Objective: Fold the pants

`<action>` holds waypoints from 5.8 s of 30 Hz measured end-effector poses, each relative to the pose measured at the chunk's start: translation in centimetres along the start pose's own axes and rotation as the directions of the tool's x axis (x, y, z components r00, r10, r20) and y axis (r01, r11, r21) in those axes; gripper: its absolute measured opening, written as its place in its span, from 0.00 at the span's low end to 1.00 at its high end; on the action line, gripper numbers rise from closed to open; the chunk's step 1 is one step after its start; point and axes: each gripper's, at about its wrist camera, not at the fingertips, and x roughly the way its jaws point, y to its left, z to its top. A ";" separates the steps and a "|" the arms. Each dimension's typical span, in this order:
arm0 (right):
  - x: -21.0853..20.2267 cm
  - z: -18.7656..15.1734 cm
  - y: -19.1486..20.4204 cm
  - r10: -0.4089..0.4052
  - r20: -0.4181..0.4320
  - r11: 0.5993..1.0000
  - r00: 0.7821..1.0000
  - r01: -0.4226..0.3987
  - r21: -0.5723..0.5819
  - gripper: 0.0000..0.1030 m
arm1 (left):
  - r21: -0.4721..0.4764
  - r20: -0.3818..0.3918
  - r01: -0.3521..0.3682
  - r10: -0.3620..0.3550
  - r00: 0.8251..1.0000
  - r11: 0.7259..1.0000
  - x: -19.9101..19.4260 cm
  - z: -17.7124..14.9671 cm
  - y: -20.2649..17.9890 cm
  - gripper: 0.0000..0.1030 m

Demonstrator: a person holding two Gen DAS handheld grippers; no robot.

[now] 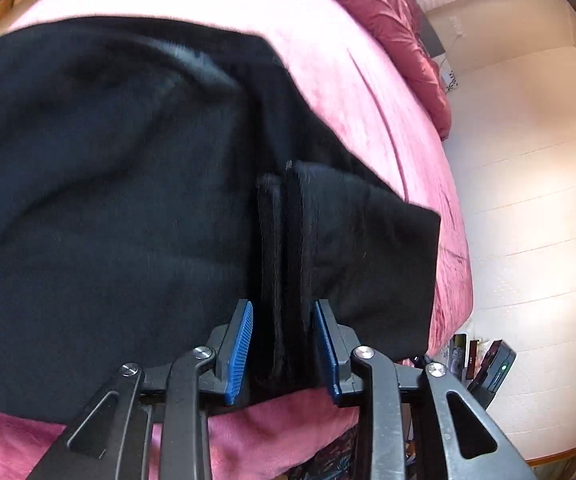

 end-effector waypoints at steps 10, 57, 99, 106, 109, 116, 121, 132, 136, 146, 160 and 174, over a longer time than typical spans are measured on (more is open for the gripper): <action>-0.2 -0.3 -0.3 -0.003 -0.001 1.000 1.000 0.003 0.016 0.29 | -0.112 0.001 0.033 -0.033 0.999 0.993 0.8 5.5 1.1 0.35; 5.7 12.5 7.4 0.075 -0.064 0.987 0.995 -0.083 -0.139 0.41 | 0.417 0.149 -0.309 0.271 0.951 0.855 3.0 -7.0 -5.5 0.26; 2.6 0.0 20.6 0.182 -0.127 0.860 0.975 -0.221 -0.460 0.28 | 0.107 0.350 -0.447 0.387 0.853 0.888 -11.7 -10.6 1.3 0.31; 3.2 -0.5 21.3 0.179 -0.121 0.862 0.976 -0.215 -0.460 0.28 | 0.049 0.339 -0.438 0.398 0.853 0.898 -12.2 -10.3 3.0 0.33; 3.3 -0.7 21.3 0.186 -0.116 0.864 0.976 -0.219 -0.453 0.28 | -0.028 0.337 -0.359 0.347 0.875 0.933 -13.5 -9.9 5.0 0.38; 3.2 -1.0 20.0 0.219 -0.124 0.884 0.968 -0.250 -0.395 0.29 | -0.372 0.412 -0.040 0.204 0.888 0.927 -19.9 -9.4 14.2 0.49; 3.0 -0.8 19.6 0.227 -0.118 0.886 0.967 -0.255 -0.388 0.29 | -0.600 0.433 0.086 0.232 0.871 0.796 -22.5 -10.7 22.0 0.47; 2.6 -0.8 19.0 0.232 -0.114 0.886 0.966 -0.258 -0.385 0.29 | -0.761 0.422 0.242 0.177 0.889 0.602 -19.1 -11.7 29.7 0.47; 2.4 -0.7 19.2 0.224 -0.114 0.884 0.968 -0.251 -0.393 0.29 | -0.772 0.419 0.261 0.154 0.895 0.580 -18.0 -10.9 30.5 0.46; 2.5 -0.7 19.6 0.225 -0.117 0.884 0.967 -0.253 -0.393 0.29 | -0.613 0.504 0.185 0.200 0.840 0.768 -21.6 -8.6 25.6 0.14; -2.3 4.5 18.2 0.519 -0.124 0.815 0.846 -0.533 -0.225 0.64 | 0.099 0.479 -0.013 -0.036 0.877 0.995 -20.3 -5.4 4.7 0.14; -1.4 9.2 29.5 0.629 -0.392 0.629 0.671 -0.736 -0.251 0.73 | 0.341 0.367 -0.142 0.007 0.930 0.929 -15.2 -7.9 -1.8 0.14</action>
